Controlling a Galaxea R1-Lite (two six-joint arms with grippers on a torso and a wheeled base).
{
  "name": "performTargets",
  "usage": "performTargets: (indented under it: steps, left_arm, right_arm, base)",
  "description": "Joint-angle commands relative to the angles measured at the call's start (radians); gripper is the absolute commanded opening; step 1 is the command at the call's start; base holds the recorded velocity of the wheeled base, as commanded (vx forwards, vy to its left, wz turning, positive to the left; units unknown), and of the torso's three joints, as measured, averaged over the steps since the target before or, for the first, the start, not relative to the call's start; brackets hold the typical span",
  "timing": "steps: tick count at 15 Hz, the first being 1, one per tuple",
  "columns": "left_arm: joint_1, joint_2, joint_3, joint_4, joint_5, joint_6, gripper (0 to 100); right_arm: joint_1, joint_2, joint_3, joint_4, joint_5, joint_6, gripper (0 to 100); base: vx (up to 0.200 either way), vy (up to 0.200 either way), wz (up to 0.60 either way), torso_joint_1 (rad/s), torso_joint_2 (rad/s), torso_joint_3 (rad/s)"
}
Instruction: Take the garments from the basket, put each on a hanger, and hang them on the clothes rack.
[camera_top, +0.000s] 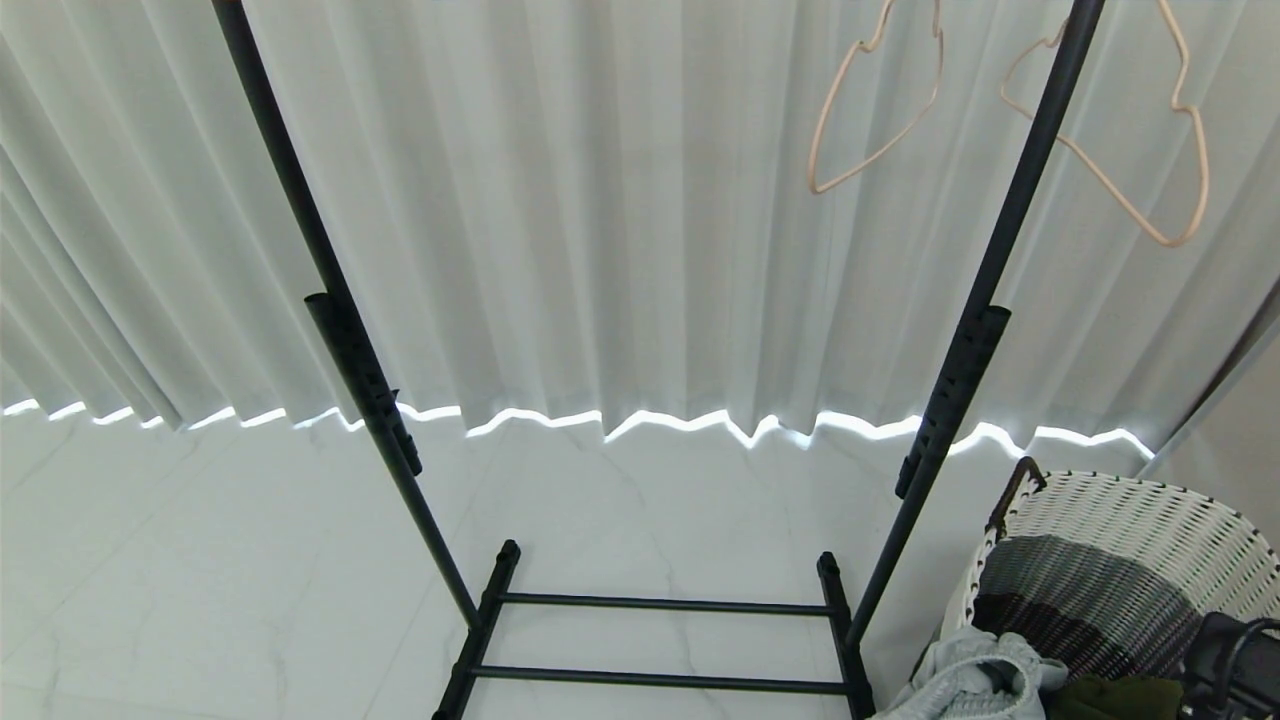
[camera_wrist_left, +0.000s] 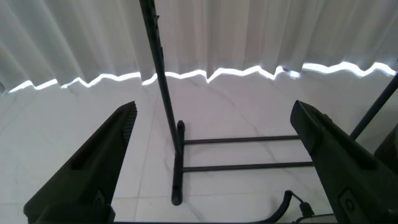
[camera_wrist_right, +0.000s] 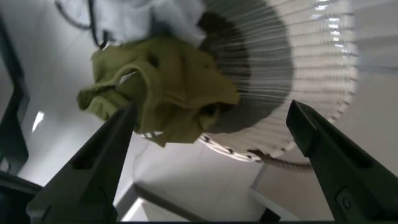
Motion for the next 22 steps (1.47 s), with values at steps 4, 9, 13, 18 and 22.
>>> performTargets:
  steps: [4, 9, 13, 18, 22]
  left_arm:
    - [0.0, 0.0, 0.0, 0.0, 0.0, -0.011, 100]
    - [0.0, 0.0, 0.0, 0.0, 0.0, -0.012, 100]
    - [0.0, 0.0, 0.0, 0.0, 0.0, -0.012, 100]
    - [0.0, 0.0, 0.0, 0.0, 0.0, -0.012, 100]
    - [0.0, 0.0, 0.0, 0.0, 0.0, -0.011, 100]
  right_arm:
    - [0.001, 0.194, 0.006, -0.019, 0.001, -0.01, 100]
    - [0.0, 0.418, 0.058, -0.272, -0.007, -0.01, 100]
    - [-0.002, 0.436, 0.058, -0.303, -0.011, -0.008, 0]
    - [-0.002, 0.243, 0.075, -0.277, -0.123, -0.007, 0]
    - [-0.072, -0.087, -0.043, 0.013, -0.202, -0.002, 0]
  base:
    - [0.0, 0.0, 0.0, 0.0, 0.0, 0.0]
    - [0.0, 0.0, 0.0, 0.0, 0.0, 0.0]
    - [0.0, 0.0, 0.0, 0.0, 0.0, 0.0]
    - [0.0, 0.0, 0.0, 0.0, 0.0, 0.0]
    - [0.0, 0.0, 0.0, 0.0, 0.0, 0.0]
